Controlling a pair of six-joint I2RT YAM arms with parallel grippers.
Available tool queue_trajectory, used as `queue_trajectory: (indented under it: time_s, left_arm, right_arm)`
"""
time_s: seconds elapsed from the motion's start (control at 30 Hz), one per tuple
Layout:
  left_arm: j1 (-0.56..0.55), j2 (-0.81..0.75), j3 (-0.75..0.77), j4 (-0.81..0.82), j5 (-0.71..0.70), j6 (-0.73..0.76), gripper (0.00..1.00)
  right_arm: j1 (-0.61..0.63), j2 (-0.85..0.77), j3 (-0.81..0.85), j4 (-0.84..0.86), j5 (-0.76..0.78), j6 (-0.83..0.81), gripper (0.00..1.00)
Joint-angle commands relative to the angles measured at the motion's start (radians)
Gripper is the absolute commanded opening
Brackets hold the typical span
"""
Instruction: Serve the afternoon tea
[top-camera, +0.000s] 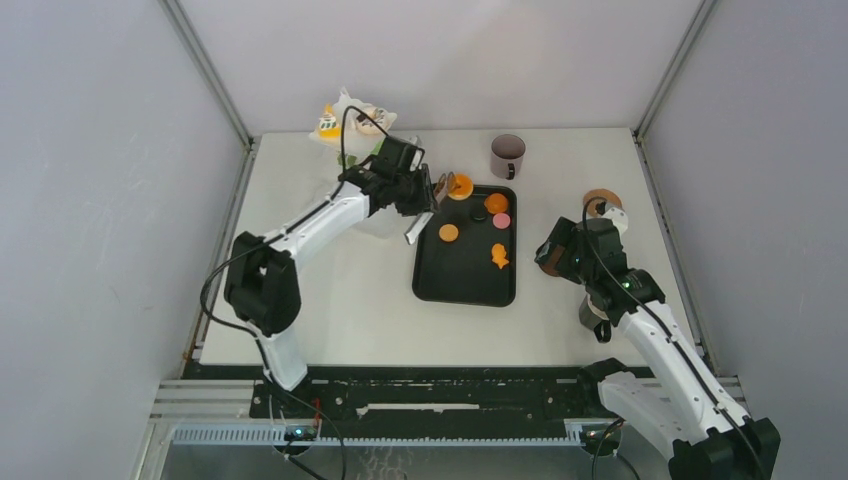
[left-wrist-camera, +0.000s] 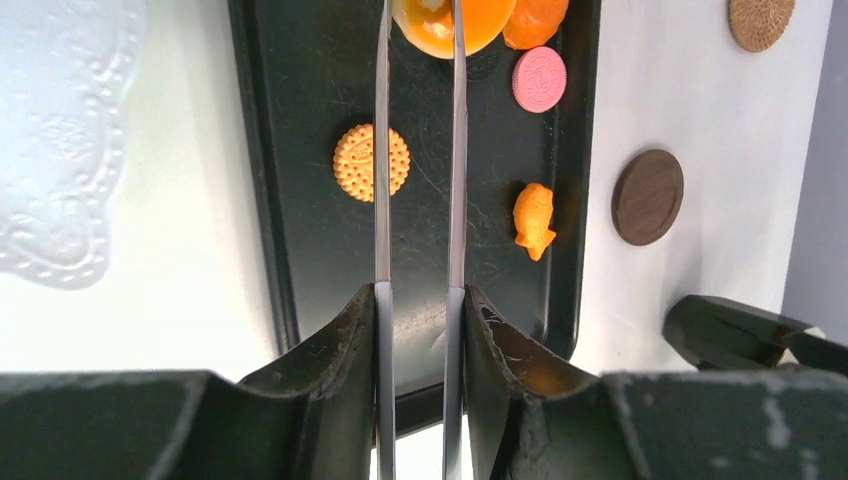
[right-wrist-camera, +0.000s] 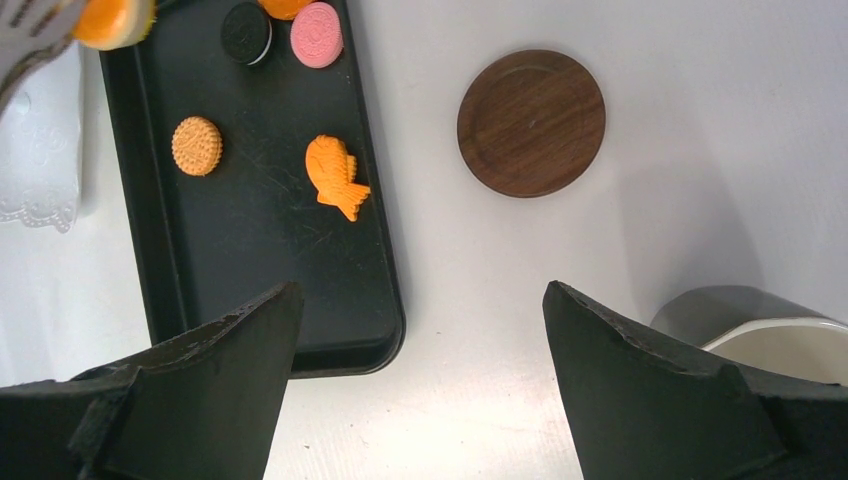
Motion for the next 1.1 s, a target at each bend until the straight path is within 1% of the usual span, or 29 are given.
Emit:
queue_trajectory:
  time_s: [0.0, 0.13, 0.3, 0.53, 0.67, 0.9, 1.07]
  left_arm:
    - [-0.014, -0.137, 0.023, -0.064, -0.070, 0.132, 0.00]
    - [-0.028, -0.206, -0.009, -0.143, -0.171, 0.206, 0.00]
    - [-0.039, -0.295, -0.087, -0.201, -0.239, 0.260, 0.00]
    - [-0.039, -0.434, -0.242, -0.228, -0.177, 0.283, 0.00]
    - [-0.032, -0.502, -0.313, -0.228, -0.191, 0.257, 0.00]
    - [0.066, -0.599, -0.438, -0.192, -0.132, 0.187, 0.00]
    - [0.142, -0.659, -0.495, -0.187, -0.118, 0.155, 0.00]
  right_arm:
    - [-0.002, -0.019, 0.006, 0.008, 0.004, 0.008, 0.98]
    - [-0.001, -0.021, 0.002, 0.017, 0.000, 0.009, 0.98]
    - [0.002, -0.016, -0.001, 0.024, -0.007, 0.013, 0.98]
    - [0.004, 0.000, -0.005, 0.039, -0.012, 0.007, 0.98]
    - [0.007, 0.013, -0.006, 0.054, -0.023, 0.009, 0.98]
    - [0.012, 0.024, -0.006, 0.060, -0.021, 0.003, 0.98]
    - [0.012, 0.033, -0.006, 0.067, -0.025, 0.000, 0.98]
